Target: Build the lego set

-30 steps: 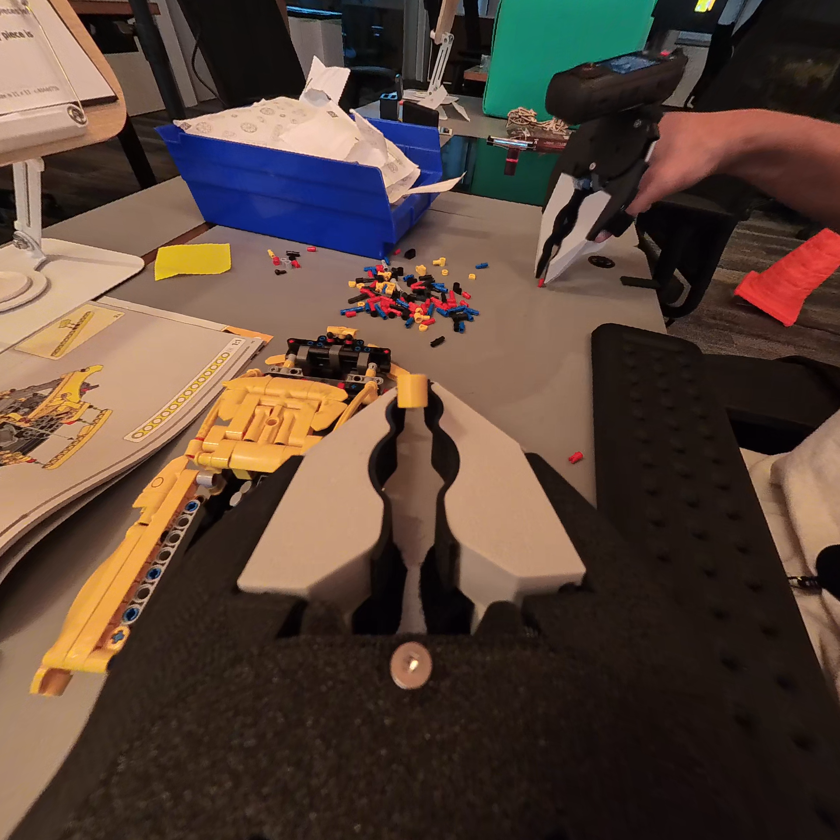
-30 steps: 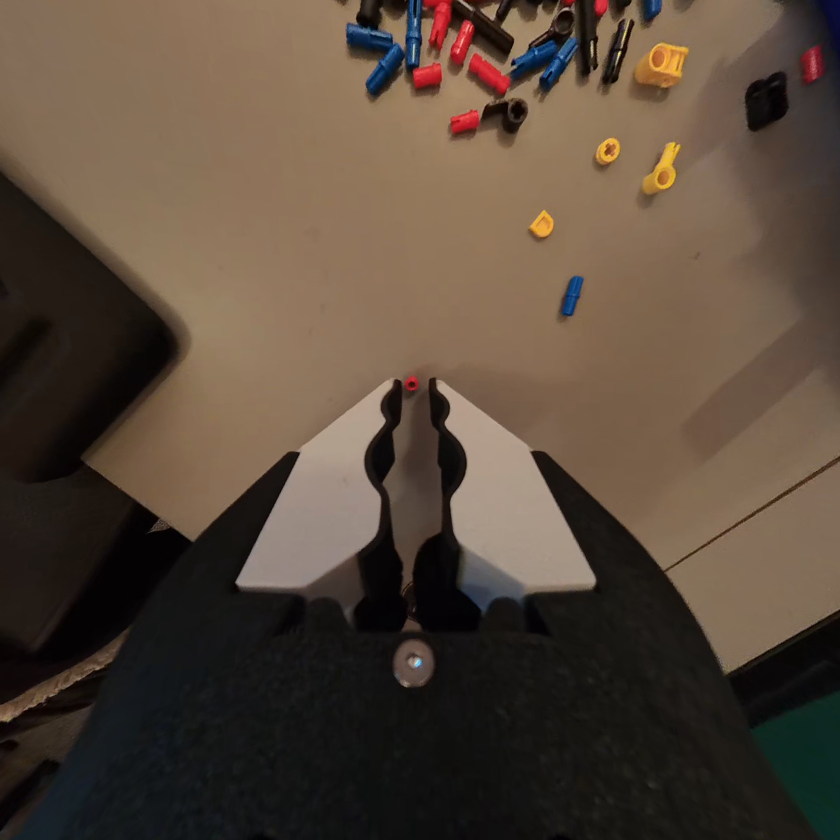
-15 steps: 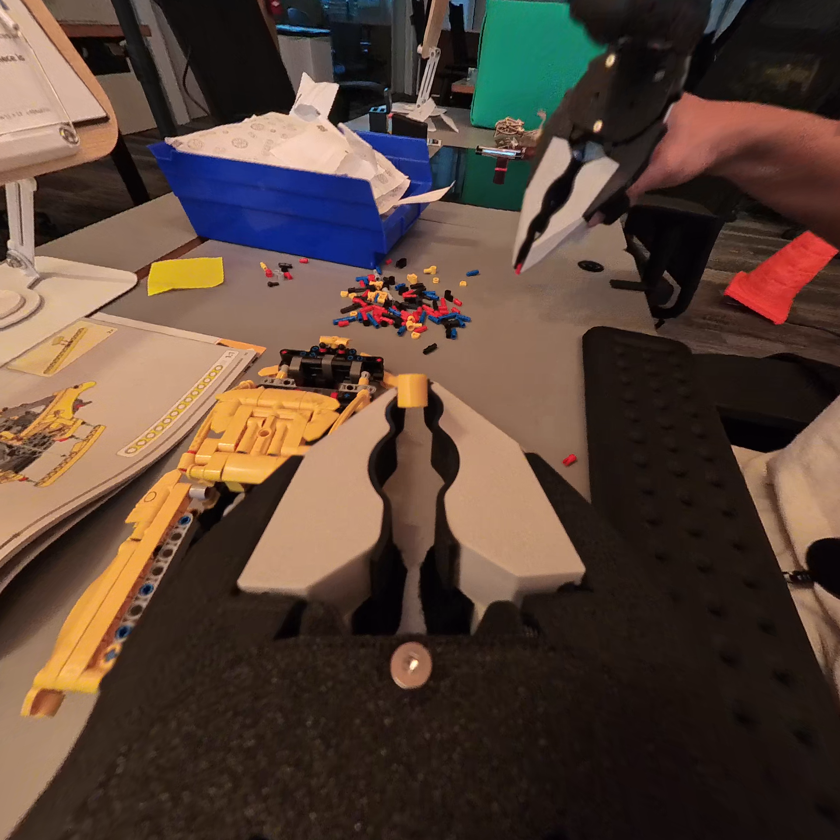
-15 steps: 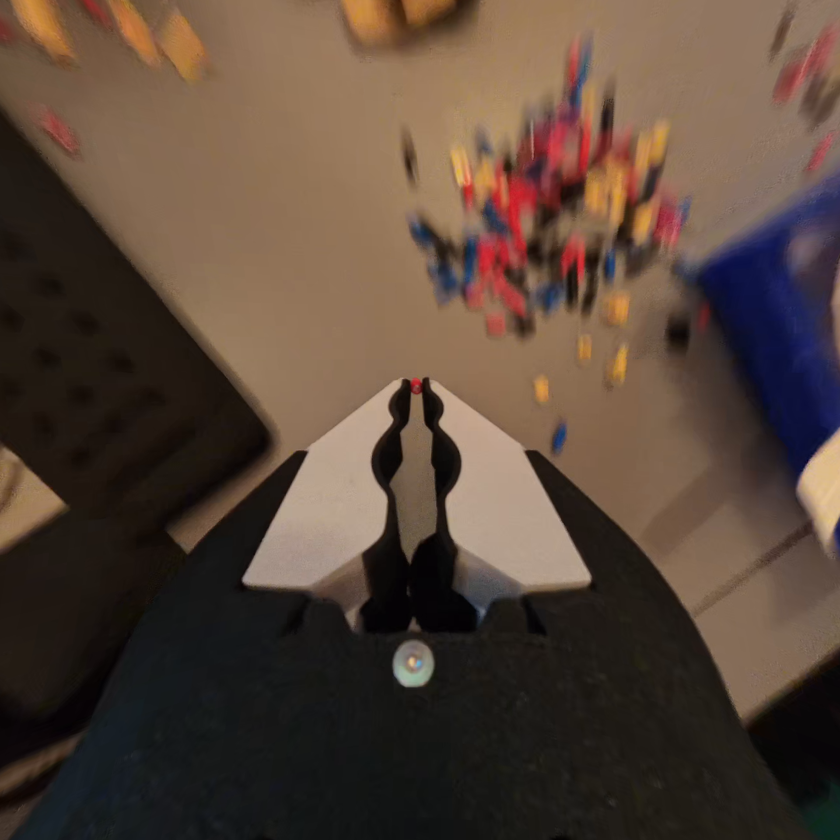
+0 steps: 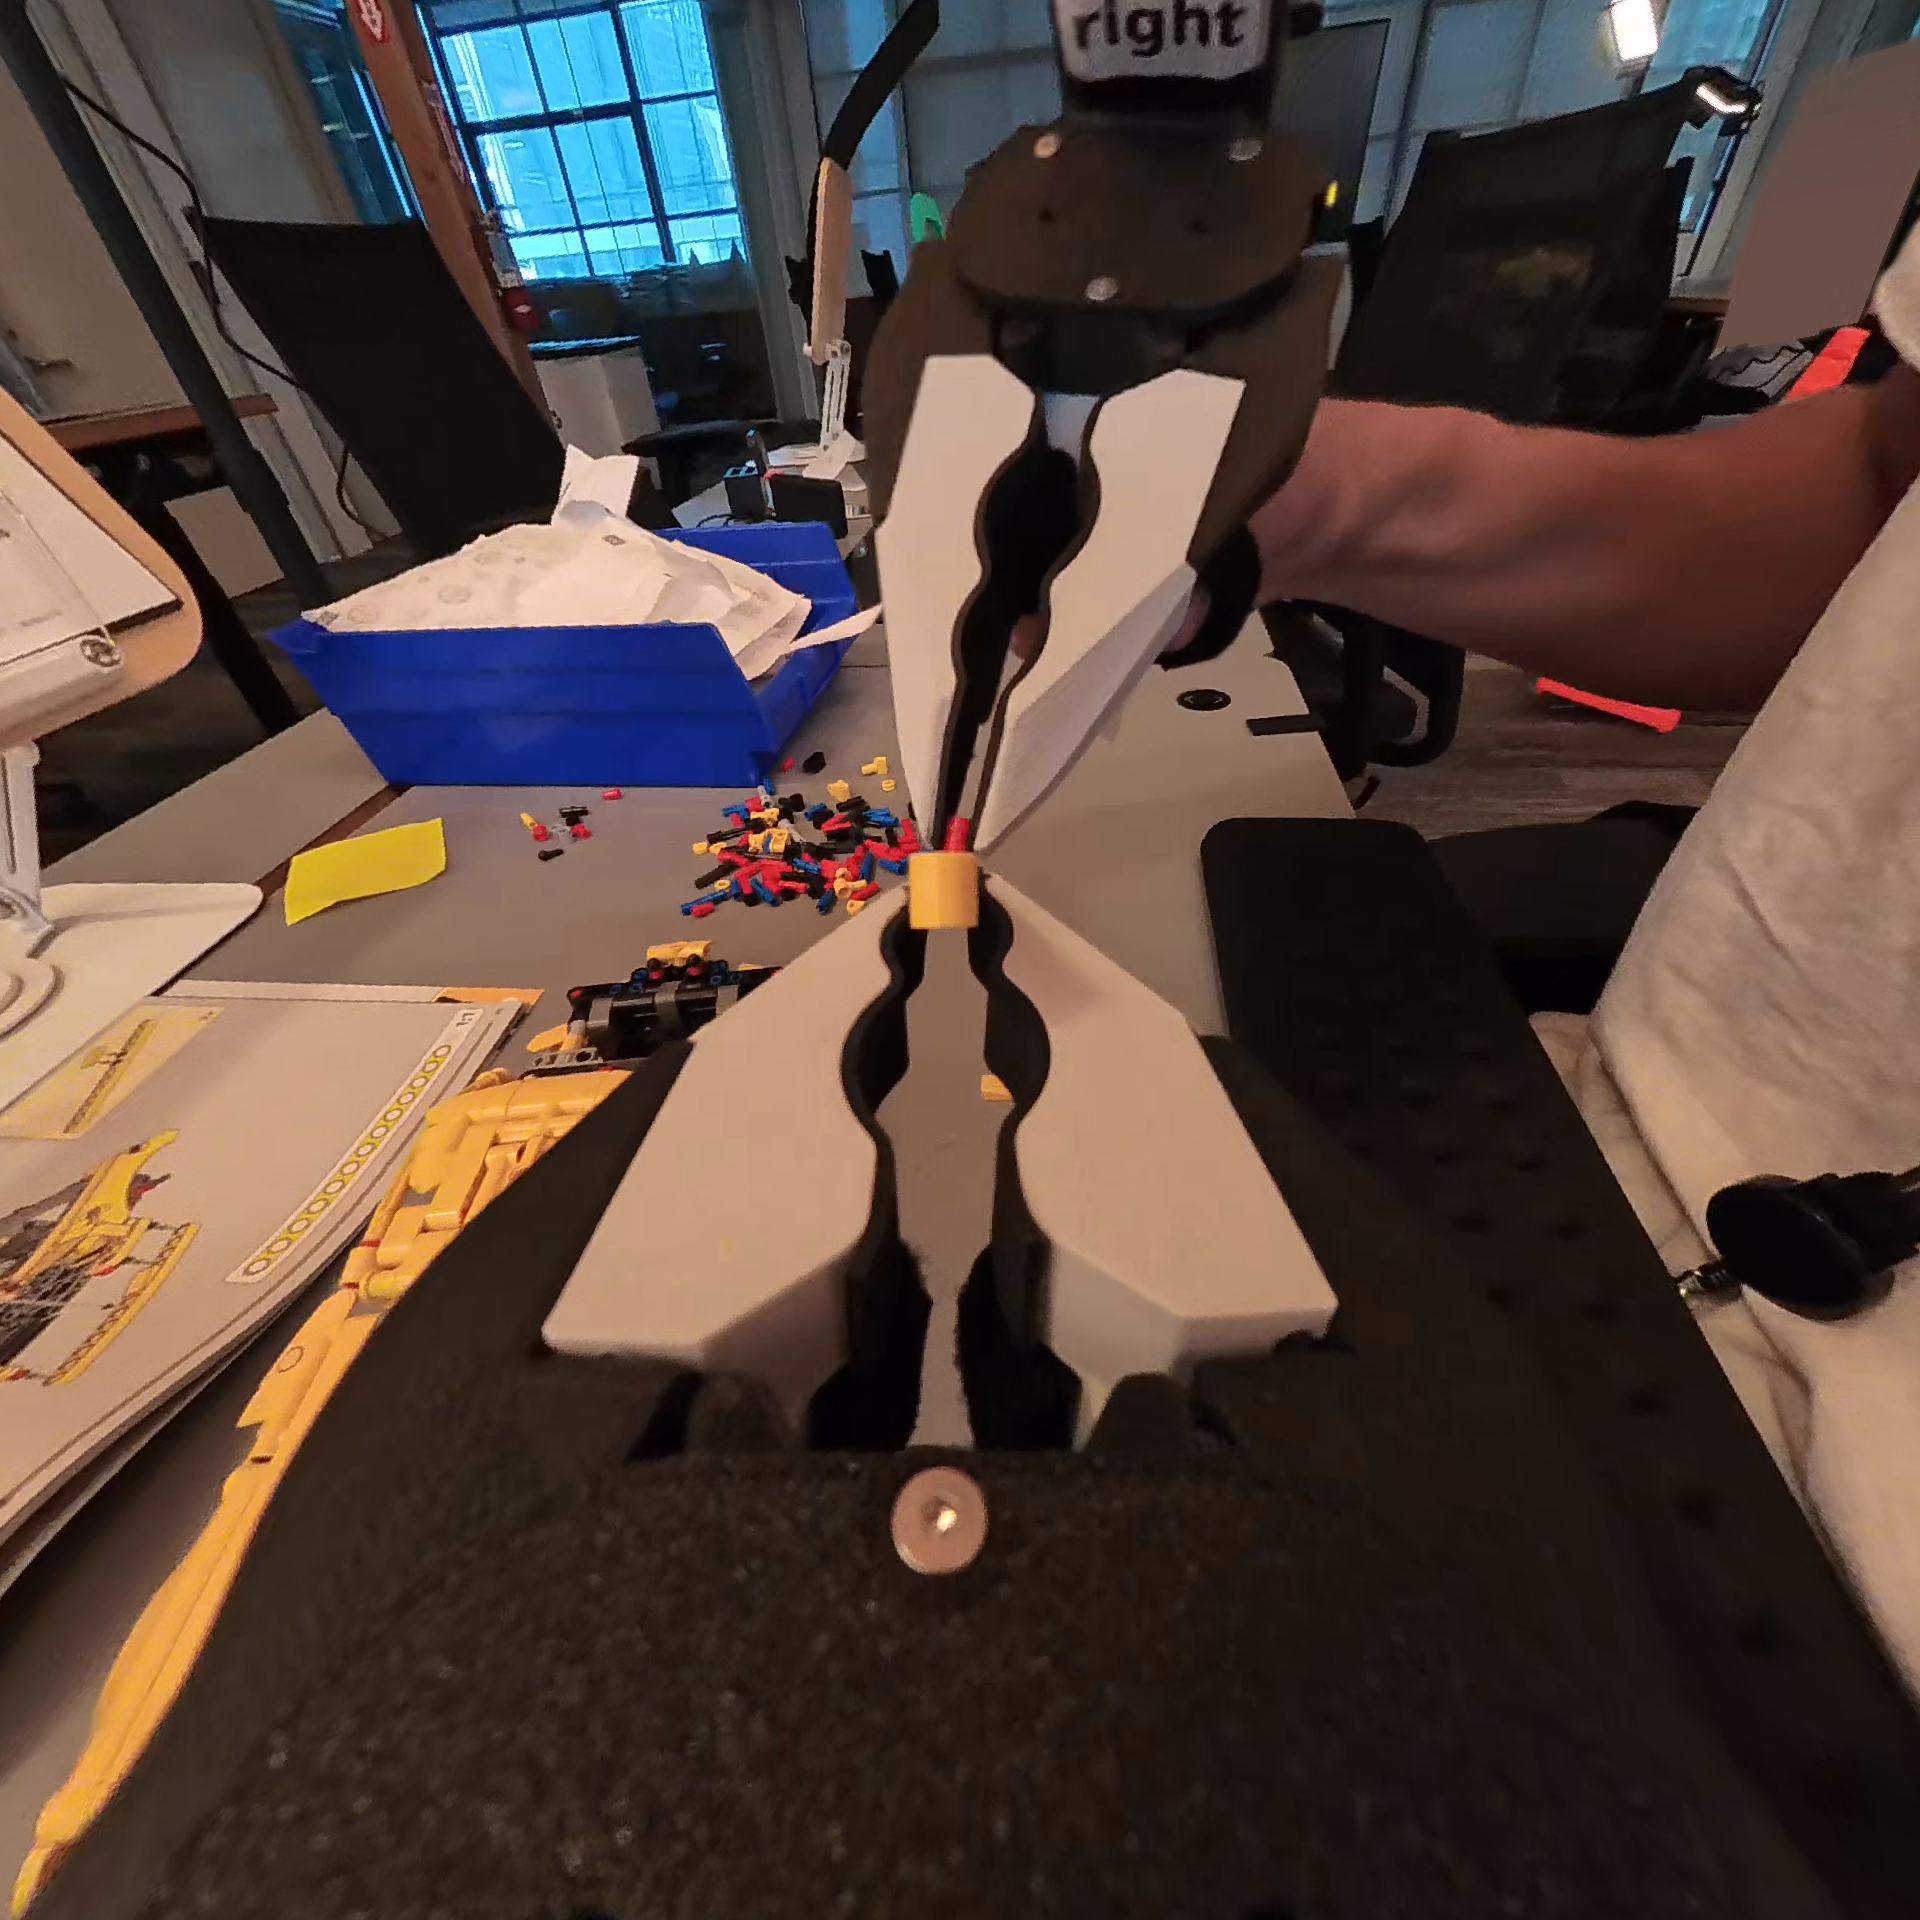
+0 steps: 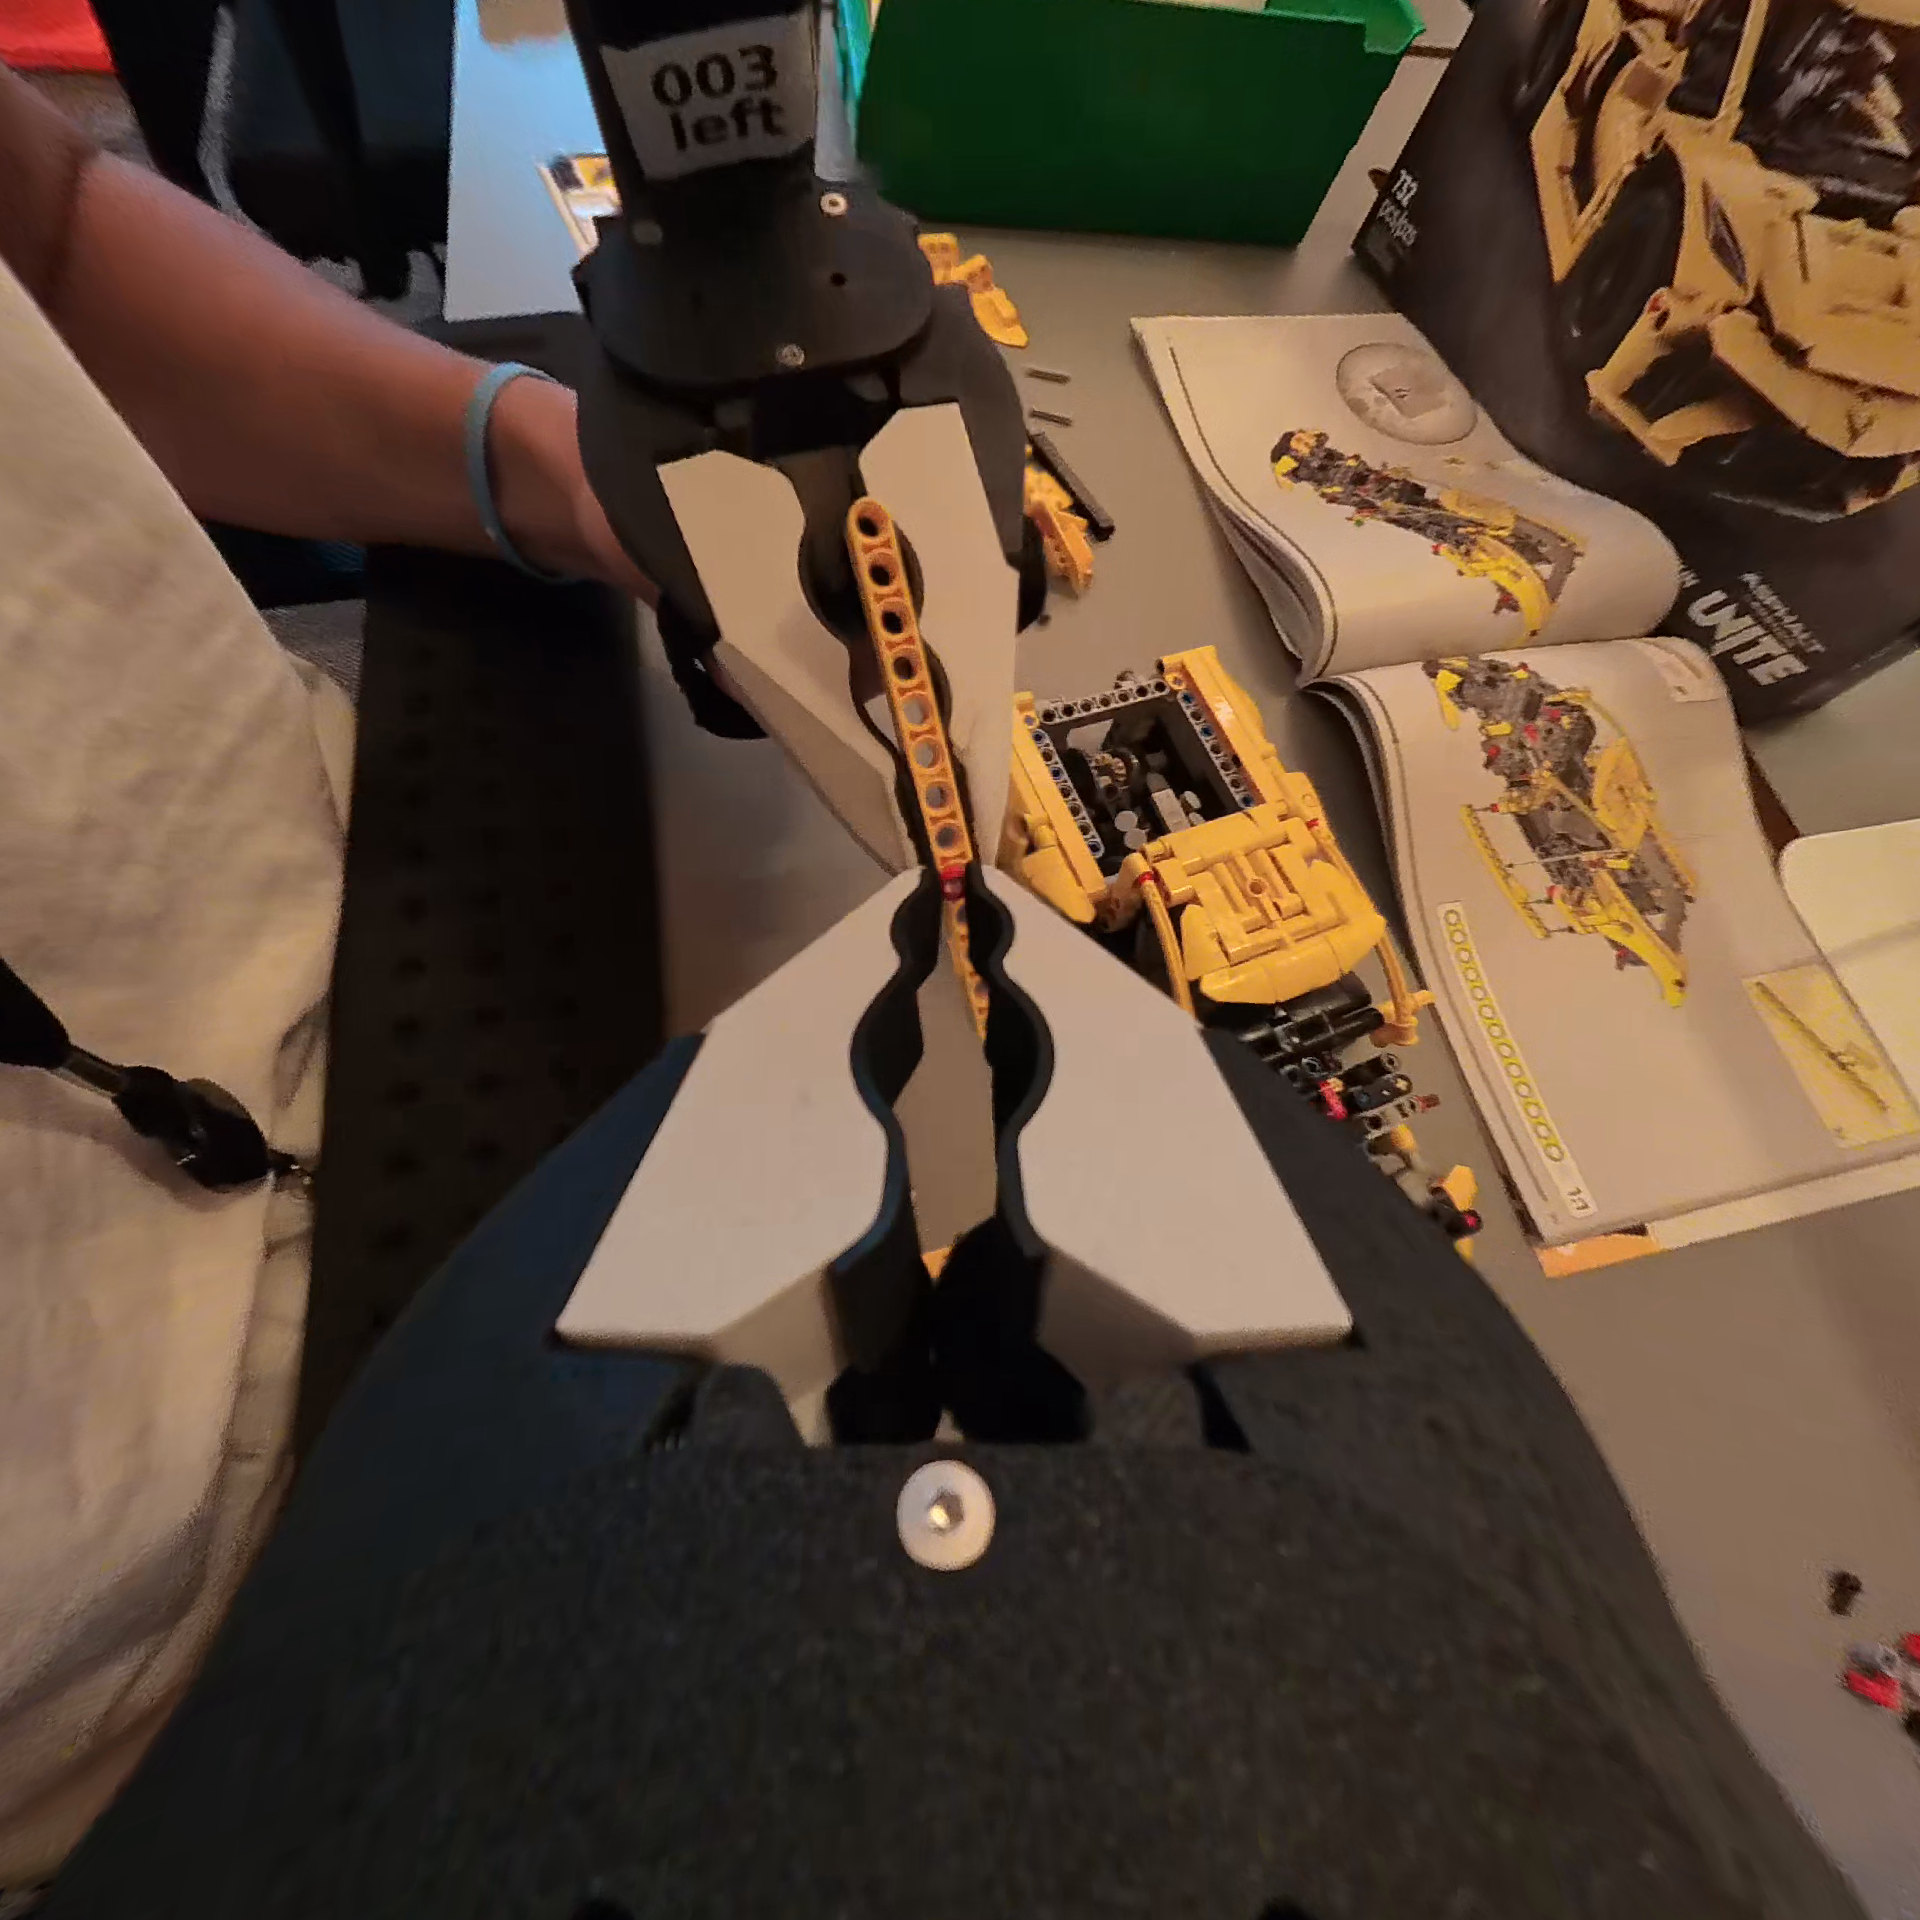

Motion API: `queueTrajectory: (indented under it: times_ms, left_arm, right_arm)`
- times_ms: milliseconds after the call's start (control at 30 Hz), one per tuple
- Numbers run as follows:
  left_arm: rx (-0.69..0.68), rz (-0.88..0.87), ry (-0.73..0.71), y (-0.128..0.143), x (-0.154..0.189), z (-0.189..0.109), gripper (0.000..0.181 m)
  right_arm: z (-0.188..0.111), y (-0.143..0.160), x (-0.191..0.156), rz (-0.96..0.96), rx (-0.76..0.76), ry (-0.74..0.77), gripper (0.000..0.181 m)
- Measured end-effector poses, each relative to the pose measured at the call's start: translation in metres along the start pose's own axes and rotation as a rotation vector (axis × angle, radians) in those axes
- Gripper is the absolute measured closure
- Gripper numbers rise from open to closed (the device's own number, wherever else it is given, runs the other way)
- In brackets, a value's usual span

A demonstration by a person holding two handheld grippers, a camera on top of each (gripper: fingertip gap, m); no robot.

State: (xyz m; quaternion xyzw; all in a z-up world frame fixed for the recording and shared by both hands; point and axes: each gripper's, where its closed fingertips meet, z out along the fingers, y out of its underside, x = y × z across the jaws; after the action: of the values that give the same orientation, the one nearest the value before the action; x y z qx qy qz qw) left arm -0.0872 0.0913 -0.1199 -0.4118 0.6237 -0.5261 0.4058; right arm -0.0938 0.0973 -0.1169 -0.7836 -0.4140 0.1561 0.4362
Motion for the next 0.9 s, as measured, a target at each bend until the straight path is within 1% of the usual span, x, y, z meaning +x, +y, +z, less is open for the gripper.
queueTrajectory:
  times_ms: [67,200,300,367,467,533,667,833,900]
  left_arm:
    - [0.005,0.005,0.008,-0.001,0.002,0.0,0.174]
    - [-0.018,0.041,0.001,0.002,0.004,0.002,0.174]
    - [-0.002,0.022,0.012,-0.001,0.005,0.001,0.174]
    - [-0.004,0.018,0.015,-0.001,0.005,0.001,0.174]
    - [-0.019,0.047,-0.006,0.001,0.004,0.002,0.174]
    - [-0.001,0.044,-0.004,-0.003,0.005,0.0,0.175]
    - [-0.005,0.029,0.026,-0.002,0.009,0.0,0.175]
    - [-0.011,-0.007,0.083,-0.001,0.017,0.002,0.175]
    - [0.015,-0.018,0.087,-0.005,0.017,0.001,0.175]
  right_arm:
    - [-0.001,-0.002,-0.001,0.019,0.023,-0.026,0.178]
    - [0.0,0.003,-0.001,0.026,-0.002,-0.046,0.178]
    - [-0.001,0.001,-0.002,0.061,0.039,-0.075,0.178]
    - [-0.001,0.003,-0.004,0.076,0.036,-0.091,0.178]
    - [0.0,0.005,-0.003,0.063,0.009,-0.085,0.178]
    - [-0.001,0.001,-0.003,0.062,0.026,-0.092,0.178]
    - [-0.002,0.003,-0.008,0.044,0.009,-0.128,0.178]
    - [-0.002,0.007,-0.015,-0.046,-0.047,-0.151,0.178]
    - [-0.004,0.003,-0.015,-0.005,-0.022,-0.181,0.178]
